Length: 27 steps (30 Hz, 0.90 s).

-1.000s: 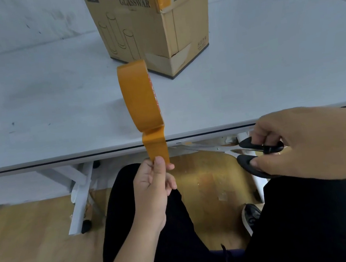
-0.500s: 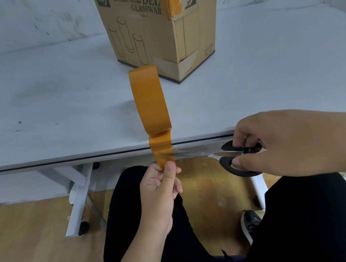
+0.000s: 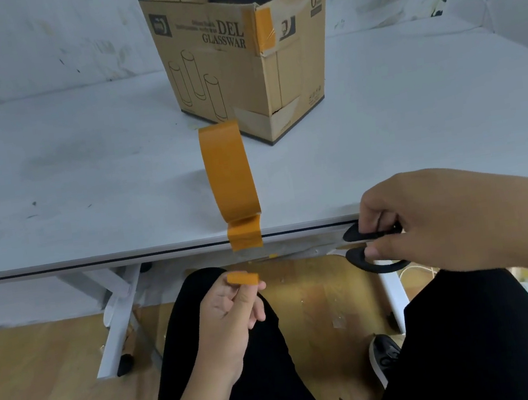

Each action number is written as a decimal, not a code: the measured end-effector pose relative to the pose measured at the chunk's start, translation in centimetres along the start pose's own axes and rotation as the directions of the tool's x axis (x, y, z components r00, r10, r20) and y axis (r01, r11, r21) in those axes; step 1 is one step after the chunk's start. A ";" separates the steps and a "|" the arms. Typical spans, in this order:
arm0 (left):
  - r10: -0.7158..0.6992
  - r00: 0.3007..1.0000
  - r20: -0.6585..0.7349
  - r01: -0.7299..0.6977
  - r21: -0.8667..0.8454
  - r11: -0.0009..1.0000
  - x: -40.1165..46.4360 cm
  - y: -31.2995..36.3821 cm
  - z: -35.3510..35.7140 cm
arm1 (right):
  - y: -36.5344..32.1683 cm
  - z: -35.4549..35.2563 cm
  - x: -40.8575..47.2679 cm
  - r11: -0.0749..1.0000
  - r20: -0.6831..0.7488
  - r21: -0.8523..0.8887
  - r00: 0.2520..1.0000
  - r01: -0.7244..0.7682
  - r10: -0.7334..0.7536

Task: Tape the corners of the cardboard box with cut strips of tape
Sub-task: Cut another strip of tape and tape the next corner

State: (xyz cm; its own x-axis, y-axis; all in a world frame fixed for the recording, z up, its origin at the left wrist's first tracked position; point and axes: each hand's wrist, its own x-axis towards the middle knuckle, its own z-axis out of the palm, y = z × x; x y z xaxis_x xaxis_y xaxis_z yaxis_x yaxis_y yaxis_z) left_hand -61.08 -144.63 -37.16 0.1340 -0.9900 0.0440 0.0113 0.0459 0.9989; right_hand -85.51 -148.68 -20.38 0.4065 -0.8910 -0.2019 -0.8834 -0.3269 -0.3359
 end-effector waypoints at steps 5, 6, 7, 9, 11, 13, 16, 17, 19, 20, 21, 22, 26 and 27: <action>0.084 0.994 0.065 -0.088 0.054 0.995 0.0 1.6 -1.8 | 1.7 -2.4 -1.7 0.991 -0.051 0.084 0.994 0.102 -0.098; 0.111 0.991 0.080 -0.117 0.074 0.990 -0.1 2.1 -2.1 | 2.0 -2.8 -2.0 0.993 -0.104 0.076 0.991 0.093 -0.085; 0.142 0.985 0.098 -0.152 0.103 0.983 -0.1 2.8 -2.4 | 2.4 -3.2 -2.3 0.996 -0.158 0.056 0.986 0.067 -0.057; 0.208 0.968 0.141 -0.230 0.166 0.959 -0.2 4.2 -2.9 | 3.6 -3.8 -2.6 1.000 -0.254 0.019 0.967 0.000 0.004; 0.266 0.945 0.187 -0.303 0.208 0.930 -0.3 5.7 -3.2 | 4.7 -4.2 -2.4 0.996 -0.306 0.031 0.948 -0.083 0.088; 0.287 0.935 0.209 -0.334 0.238 0.912 -0.4 7.4 -3.2 | 5.5 -4.1 -1.6 0.991 -0.338 0.047 0.932 -0.122 0.130; 0.297 0.930 0.218 -0.354 0.306 0.884 -0.4 10.3 -2.7 | 5.8 -3.5 0.0 0.991 -0.353 0.046 0.926 -0.125 0.133; 0.303 0.924 0.234 -0.369 0.339 0.865 -0.3 11.3 -2.5 | 5.8 -3.2 0.5 0.991 -0.348 0.050 0.927 -0.128 0.137; 0.316 0.904 0.289 -0.416 0.414 0.810 0.0 13.2 -2.2 | 5.9 -2.8 1.3 0.989 -0.335 0.049 0.931 -0.139 0.147; 0.322 0.894 0.313 -0.436 0.439 0.786 0.1 14.0 -2.0 | 6.0 -2.7 1.5 0.988 -0.334 0.051 0.930 -0.143 0.152; 0.324 0.888 0.327 -0.448 0.449 0.774 0.3 14.7 -1.9 | 6.0 -2.6 1.5 0.987 -0.332 0.059 0.930 -0.148 0.159; 0.325 0.884 0.335 -0.453 0.447 0.771 0.4 15.2 -1.7 | 6.0 -2.5 1.5 0.987 -0.333 0.066 0.929 -0.147 0.161; 0.334 0.857 0.393 -0.493 0.430 0.756 1.0 16.8 -1.2 | 5.7 -2.7 0.9 0.990 -0.404 0.069 0.904 -0.121 0.138; 0.333 0.847 0.415 -0.505 0.430 0.748 1.1 17.1 -1.0 | 5.2 -2.8 0.6 0.994 -0.435 0.070 0.895 -0.080 0.103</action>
State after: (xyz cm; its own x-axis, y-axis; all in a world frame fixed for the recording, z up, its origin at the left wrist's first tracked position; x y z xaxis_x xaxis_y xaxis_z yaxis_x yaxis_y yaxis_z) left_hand -59.74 -144.79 -20.01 -0.2939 -0.8785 0.3767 -0.4857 0.4767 0.7327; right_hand -90.51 -151.76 -19.65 0.1715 -0.9677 0.1848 -0.8945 -0.2315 -0.3824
